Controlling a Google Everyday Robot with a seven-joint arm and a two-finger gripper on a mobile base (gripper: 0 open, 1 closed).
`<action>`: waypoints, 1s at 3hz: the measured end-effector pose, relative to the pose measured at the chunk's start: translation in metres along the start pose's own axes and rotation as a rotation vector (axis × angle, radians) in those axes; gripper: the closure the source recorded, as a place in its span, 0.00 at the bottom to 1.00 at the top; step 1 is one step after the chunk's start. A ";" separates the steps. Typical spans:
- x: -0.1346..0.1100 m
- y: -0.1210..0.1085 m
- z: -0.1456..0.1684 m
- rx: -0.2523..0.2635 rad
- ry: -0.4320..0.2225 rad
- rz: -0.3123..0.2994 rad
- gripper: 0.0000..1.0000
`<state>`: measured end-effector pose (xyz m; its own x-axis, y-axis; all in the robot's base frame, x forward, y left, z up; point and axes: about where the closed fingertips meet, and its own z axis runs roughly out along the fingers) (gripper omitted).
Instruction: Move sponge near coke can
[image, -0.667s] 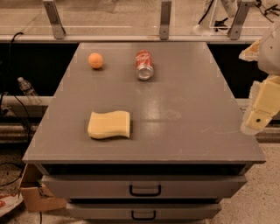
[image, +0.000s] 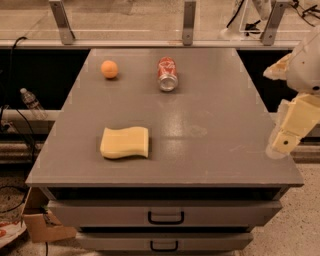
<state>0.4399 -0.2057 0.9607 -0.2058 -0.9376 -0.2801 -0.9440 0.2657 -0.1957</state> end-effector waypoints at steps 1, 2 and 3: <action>-0.028 0.013 0.064 -0.143 -0.190 -0.010 0.00; -0.068 0.034 0.106 -0.210 -0.393 0.003 0.00; -0.090 0.030 0.105 -0.189 -0.464 0.021 0.00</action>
Offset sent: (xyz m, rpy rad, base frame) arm 0.0186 0.1638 -0.1192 0.7235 0.0570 0.1595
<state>0.4569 -0.0901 0.8811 -0.1299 -0.7225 -0.6791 -0.9799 0.1981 -0.0233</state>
